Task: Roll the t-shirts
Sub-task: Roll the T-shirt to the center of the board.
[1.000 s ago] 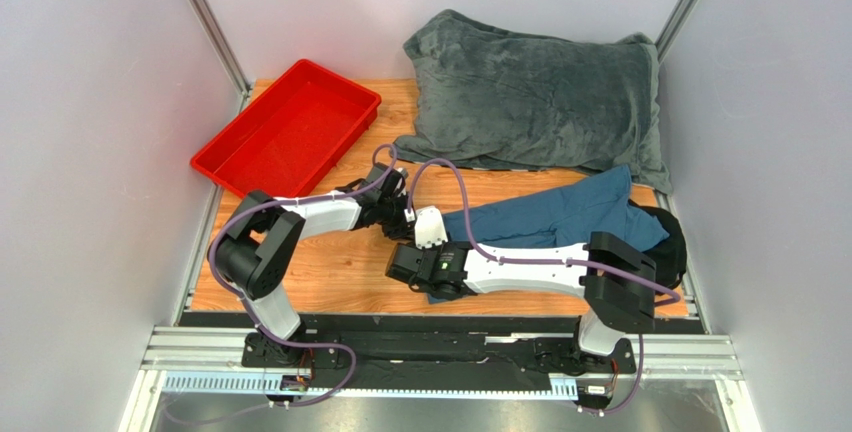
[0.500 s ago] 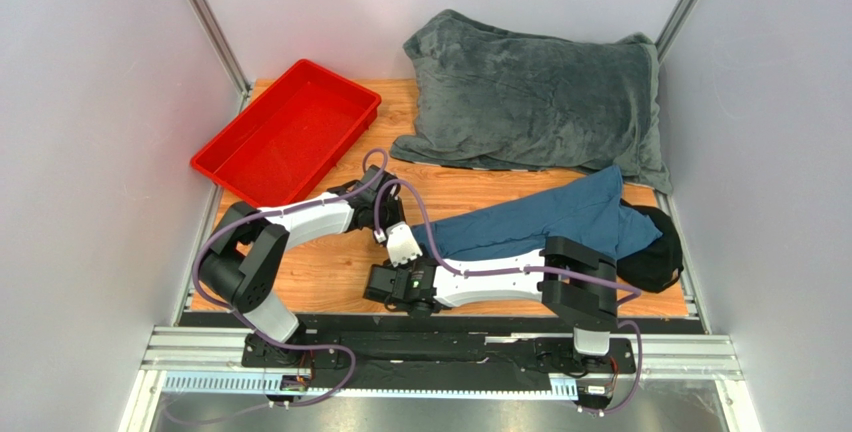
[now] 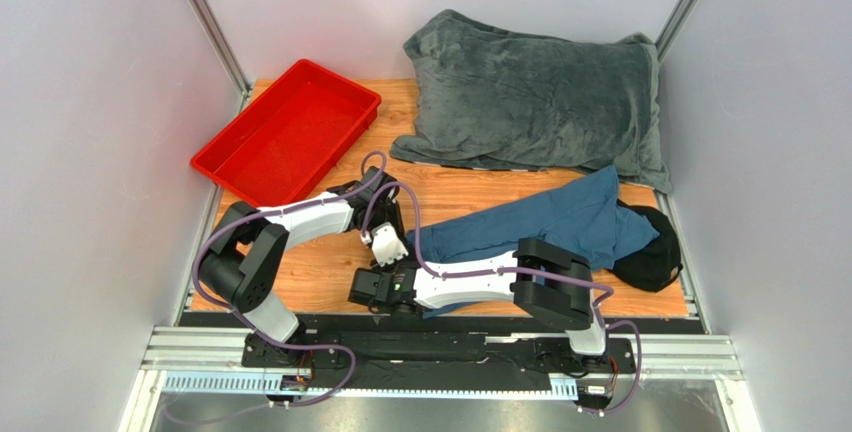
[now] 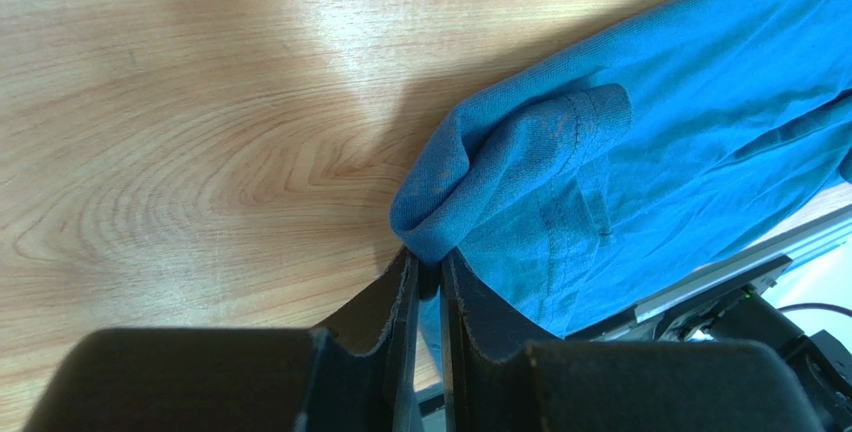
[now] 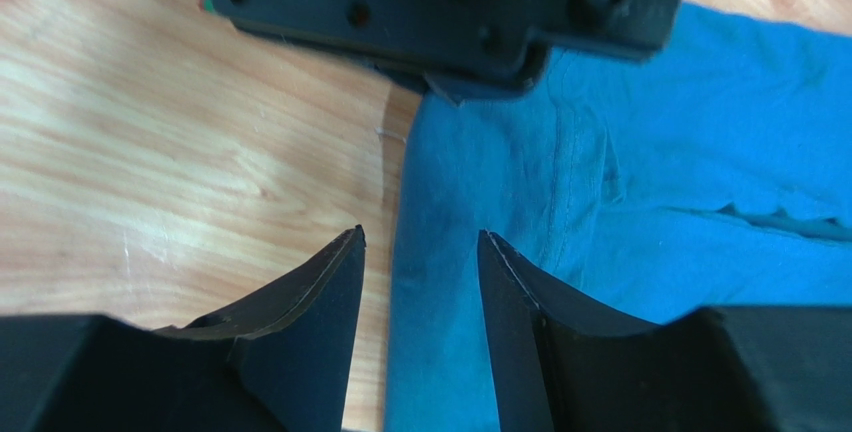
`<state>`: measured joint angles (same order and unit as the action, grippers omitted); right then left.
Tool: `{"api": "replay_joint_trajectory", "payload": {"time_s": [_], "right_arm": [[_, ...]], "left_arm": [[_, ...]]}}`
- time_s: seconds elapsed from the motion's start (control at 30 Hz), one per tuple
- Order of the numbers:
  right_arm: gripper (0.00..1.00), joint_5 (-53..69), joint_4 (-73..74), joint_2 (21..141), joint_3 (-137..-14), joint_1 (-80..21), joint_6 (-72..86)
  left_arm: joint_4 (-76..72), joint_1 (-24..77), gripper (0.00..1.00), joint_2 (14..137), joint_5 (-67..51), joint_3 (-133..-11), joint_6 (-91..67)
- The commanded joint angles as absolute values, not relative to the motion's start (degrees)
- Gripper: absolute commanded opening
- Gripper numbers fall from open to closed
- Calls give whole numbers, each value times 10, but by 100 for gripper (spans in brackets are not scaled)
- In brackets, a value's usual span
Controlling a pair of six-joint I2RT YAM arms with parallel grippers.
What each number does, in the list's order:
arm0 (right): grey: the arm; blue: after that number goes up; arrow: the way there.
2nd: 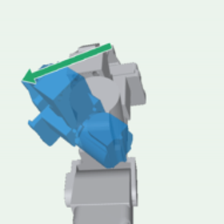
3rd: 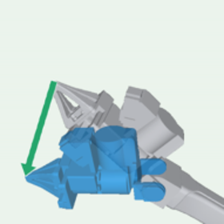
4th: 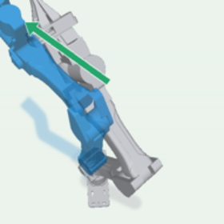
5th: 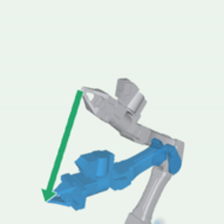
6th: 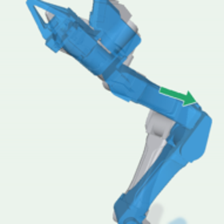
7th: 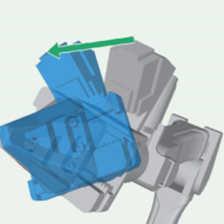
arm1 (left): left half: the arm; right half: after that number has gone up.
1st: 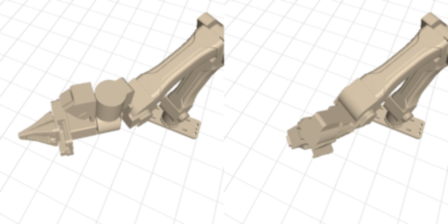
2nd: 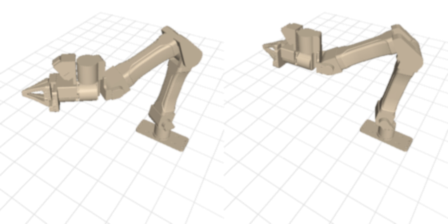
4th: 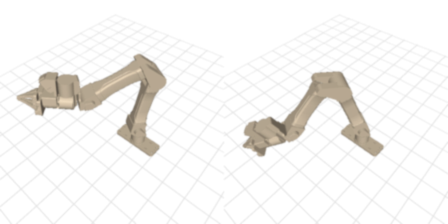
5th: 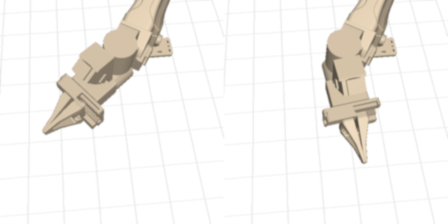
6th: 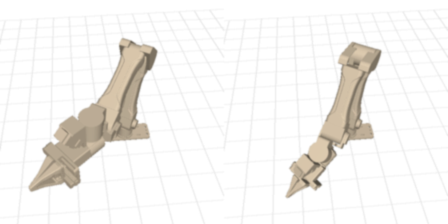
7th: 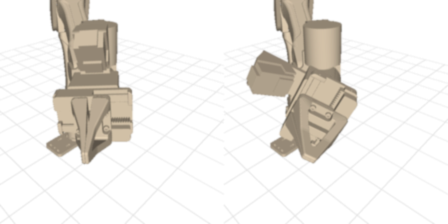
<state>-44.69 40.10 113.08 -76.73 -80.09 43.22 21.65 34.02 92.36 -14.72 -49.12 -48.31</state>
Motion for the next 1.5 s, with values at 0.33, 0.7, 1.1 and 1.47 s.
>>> {"api": "replay_joint_trajectory", "payload": {"time_s": [0.33, 0.7, 1.1, 1.47], "right_arm": [[50, -499, 441, 1194, -814, -805, 442], [47, -519, 470, 1218, -827, -806, 454], [30, -508, 413, 1156, -779, -800, 417], [15, -409, 293, 1064, -687, -772, 384]], "left_arm": [[240, 344, 20, 905, -155, -521, -471], [248, 344, 19, 904, -152, -528, -468], [256, 344, 20, 904, -149, -542, -461], [262, 344, 23, 907, -150, -559, -451]]}}
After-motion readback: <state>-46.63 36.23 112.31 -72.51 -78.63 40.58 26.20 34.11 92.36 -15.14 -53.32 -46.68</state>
